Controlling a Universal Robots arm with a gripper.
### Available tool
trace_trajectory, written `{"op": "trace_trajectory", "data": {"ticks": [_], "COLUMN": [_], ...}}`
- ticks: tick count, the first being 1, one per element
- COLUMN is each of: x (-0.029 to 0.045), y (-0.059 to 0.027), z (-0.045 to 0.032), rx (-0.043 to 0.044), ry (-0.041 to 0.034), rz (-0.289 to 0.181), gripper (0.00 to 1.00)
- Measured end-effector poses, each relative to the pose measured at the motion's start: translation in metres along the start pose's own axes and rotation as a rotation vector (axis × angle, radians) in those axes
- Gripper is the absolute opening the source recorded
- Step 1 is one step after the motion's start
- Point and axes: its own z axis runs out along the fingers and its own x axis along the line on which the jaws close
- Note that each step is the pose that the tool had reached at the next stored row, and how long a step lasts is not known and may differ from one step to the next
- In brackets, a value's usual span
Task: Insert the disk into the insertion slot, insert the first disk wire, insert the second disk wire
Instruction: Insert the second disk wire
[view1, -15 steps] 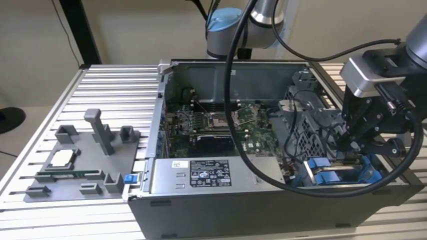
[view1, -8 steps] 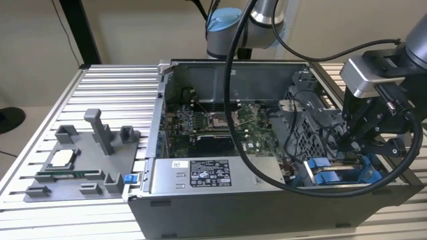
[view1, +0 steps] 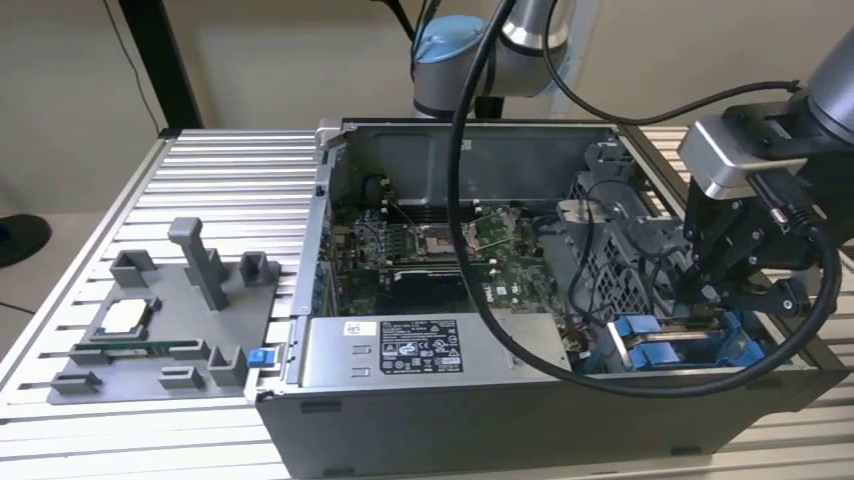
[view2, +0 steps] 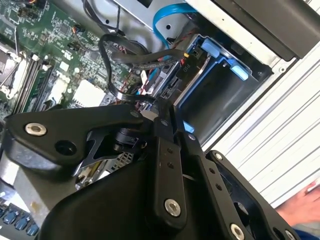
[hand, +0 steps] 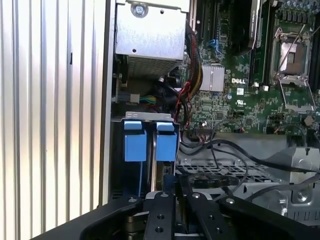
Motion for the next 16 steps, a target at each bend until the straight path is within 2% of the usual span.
{"op": "trace_trajectory", "data": {"ticks": [10,16], "x": [0.0023,0.0032], "y": [0.0001,0.0001], "z": [0.0137,0.0189], "rx": [0.0263,0.0437], "ry": [0.0009,0.0012], "rz": [-0.004,-0.007], "gripper": [0.0,0.0]}}
